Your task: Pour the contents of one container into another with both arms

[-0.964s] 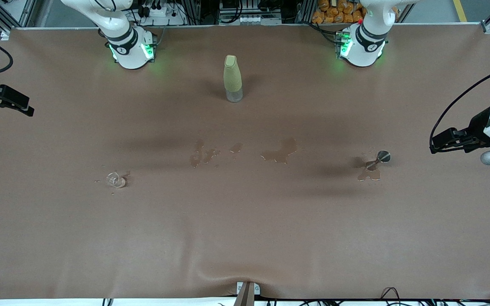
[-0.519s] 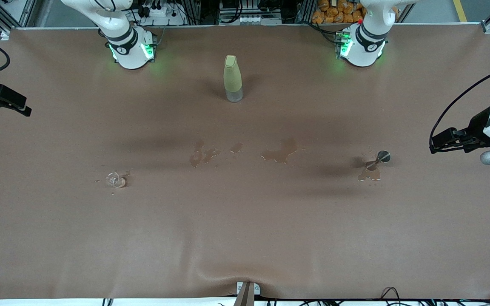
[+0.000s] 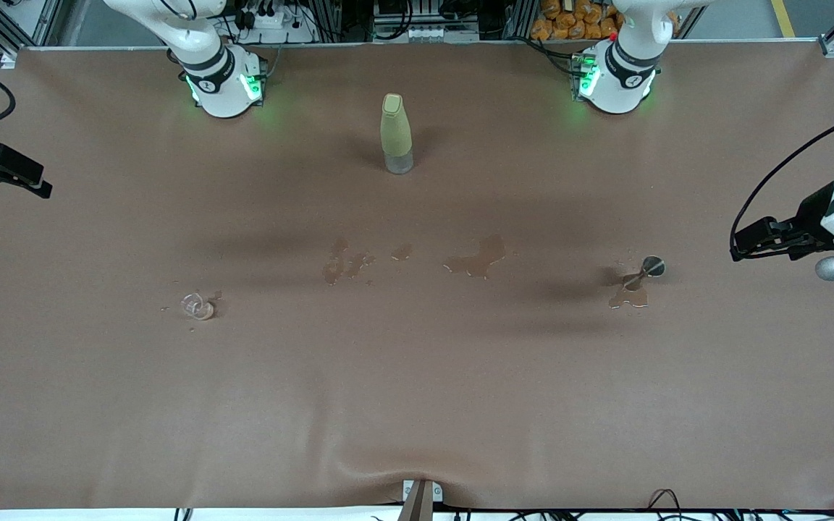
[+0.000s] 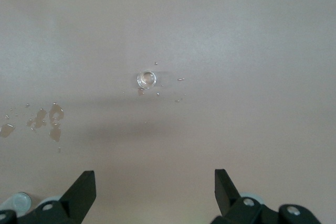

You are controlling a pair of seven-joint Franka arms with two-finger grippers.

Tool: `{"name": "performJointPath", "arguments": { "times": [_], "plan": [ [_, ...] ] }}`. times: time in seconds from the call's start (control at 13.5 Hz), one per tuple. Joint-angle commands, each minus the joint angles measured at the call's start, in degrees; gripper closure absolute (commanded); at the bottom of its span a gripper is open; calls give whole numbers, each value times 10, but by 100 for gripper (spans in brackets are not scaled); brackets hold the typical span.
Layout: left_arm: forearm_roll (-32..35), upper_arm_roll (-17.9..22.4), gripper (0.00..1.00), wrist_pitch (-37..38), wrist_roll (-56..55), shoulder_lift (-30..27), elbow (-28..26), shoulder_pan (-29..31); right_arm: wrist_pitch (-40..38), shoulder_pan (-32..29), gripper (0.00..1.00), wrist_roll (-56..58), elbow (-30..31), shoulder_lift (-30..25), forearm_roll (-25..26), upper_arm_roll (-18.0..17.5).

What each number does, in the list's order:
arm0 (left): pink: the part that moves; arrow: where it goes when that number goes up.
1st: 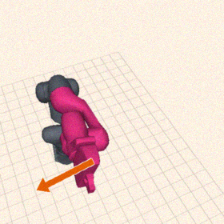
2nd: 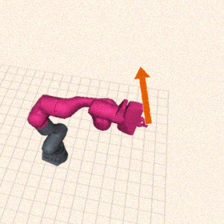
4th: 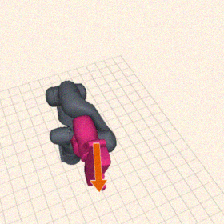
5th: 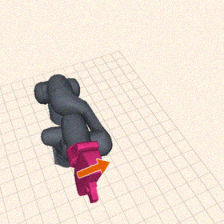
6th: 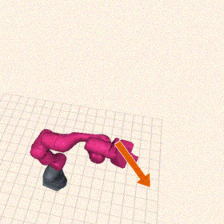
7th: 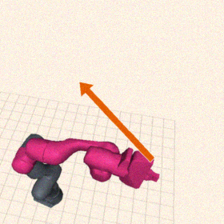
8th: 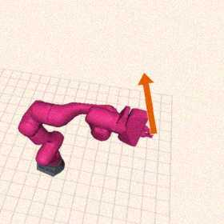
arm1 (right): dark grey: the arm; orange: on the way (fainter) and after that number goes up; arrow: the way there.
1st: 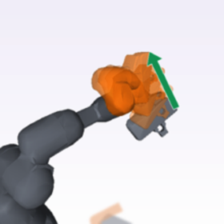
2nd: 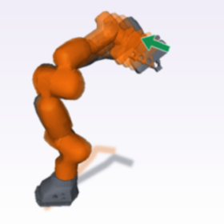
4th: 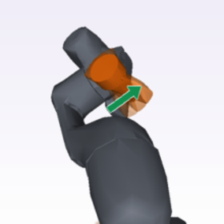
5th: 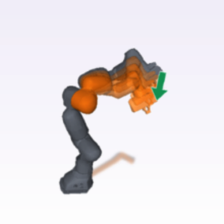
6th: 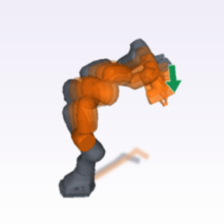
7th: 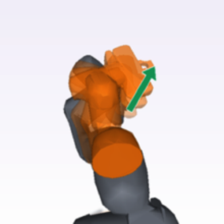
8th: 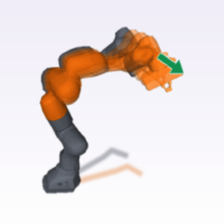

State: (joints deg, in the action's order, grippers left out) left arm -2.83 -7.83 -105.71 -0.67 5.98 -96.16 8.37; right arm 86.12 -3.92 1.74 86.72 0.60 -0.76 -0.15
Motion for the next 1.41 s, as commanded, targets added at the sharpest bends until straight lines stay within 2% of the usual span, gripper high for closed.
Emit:
{"name": "performJointPath", "arguments": {
  "times": [0.0, 0.74, 0.89, 1.33],
  "plan": [
    [11, -1, 0, 5, 7, -4, 0, -1, -5, -6, 0, -8, -15, 6, 3, -5],
    [4, -2, 0, 8, 21, -4, 0, 2, -5, -4, 0, 0, -15, 6, 11, -5],
    [0, -2, 0, 14, 73, -3, 1, 4, -6, -15, 0, 13, -18, 5, 9, -4],
    [-89, 2, 0, 15, 301, 6, -3, 32, -12, -63, 0, 148, -19, -1, 9, -4]
  ]
}}
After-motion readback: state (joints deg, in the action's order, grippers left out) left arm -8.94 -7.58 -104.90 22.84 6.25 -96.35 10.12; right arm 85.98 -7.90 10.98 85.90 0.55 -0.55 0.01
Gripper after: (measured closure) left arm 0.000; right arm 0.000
